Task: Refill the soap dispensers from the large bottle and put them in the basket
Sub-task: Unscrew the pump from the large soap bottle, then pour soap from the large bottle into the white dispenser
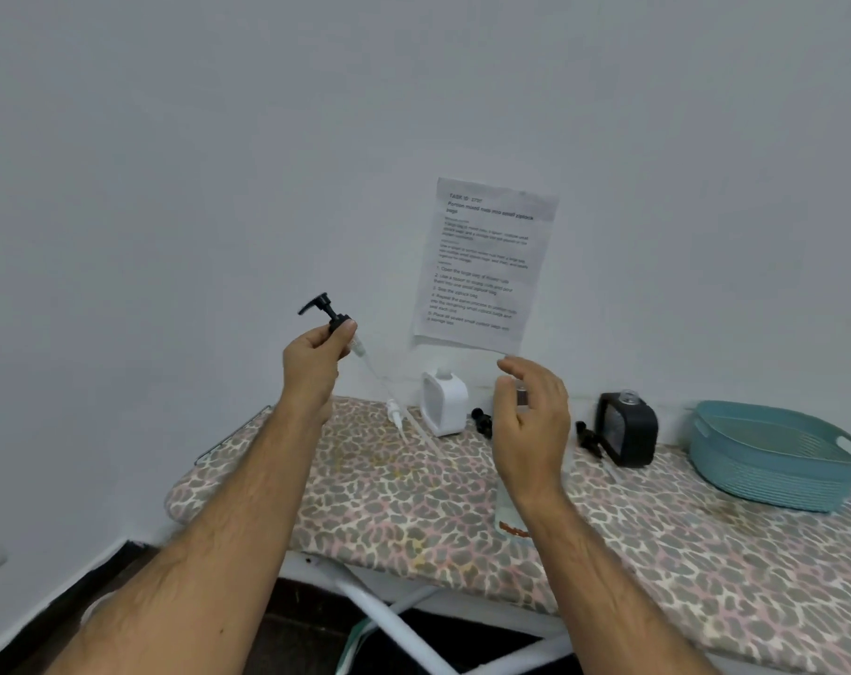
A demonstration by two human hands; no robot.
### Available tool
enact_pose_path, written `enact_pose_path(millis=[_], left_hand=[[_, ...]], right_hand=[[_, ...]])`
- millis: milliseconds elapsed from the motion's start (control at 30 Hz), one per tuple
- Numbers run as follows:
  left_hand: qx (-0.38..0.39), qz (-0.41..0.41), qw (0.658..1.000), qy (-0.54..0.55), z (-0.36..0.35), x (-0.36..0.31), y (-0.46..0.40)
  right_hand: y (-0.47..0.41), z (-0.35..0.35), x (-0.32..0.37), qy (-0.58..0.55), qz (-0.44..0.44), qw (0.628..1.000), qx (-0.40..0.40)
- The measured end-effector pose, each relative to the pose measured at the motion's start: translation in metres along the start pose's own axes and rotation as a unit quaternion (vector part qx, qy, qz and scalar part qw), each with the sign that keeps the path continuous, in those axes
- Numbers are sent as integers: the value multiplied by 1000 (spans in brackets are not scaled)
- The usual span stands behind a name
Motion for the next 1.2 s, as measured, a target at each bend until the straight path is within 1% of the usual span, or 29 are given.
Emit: enact_pose_path(millis=[67, 133, 200, 267, 400, 500, 567, 700, 800, 867, 1000, 1067, 1200], left_hand=[[-5, 17, 999, -30, 12, 17, -5], [-12, 36, 997, -64, 24, 37, -12], [-20, 55, 993, -100, 40, 57, -21], [-30, 70, 987, -140, 58, 78, -32], [-63, 117, 959, -250, 99, 116, -53], [-63, 149, 942, -293, 119, 137, -65], [-61, 177, 925, -331, 128, 150, -71], [-67, 212, 890, -397, 138, 179, -81], [-57, 210, 859, -463, 134, 186, -81], [-48, 203, 847, -489, 127, 189, -83], [-37, 208, 815, -539, 118, 194, -85], [-39, 198, 812, -548, 115, 194, -86], [-46, 177, 816, -548, 114, 191, -81]], right_hand=[[11, -24, -2, -5, -18, 998, 53], [22, -47, -12, 1, -64, 991, 119], [35, -68, -24, 12, -113, 976, 188], [49, -84, -35, 29, -137, 960, 243], [74, -111, -60, 58, -163, 933, 315], [86, -120, -78, 107, -165, 917, 346], [93, -125, -93, 156, -157, 900, 375], [112, -137, -122, 232, -104, 863, 438], [123, -142, -134, 262, -94, 840, 467], [128, -145, -139, 280, -88, 829, 475], [130, -147, -145, 285, -95, 823, 482], [130, -146, -145, 283, -97, 822, 484], [128, -145, -141, 270, -100, 827, 483]])
Point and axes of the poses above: each hand's wrist, its own y-axis away from the middle knuckle, its own z-axis out of the back of the hand, x = y × z, the point moved 7 cm from there along -y, towards the middle knuckle, and after that the axes turned 9 degrees about -y, right-handed, at the moved point
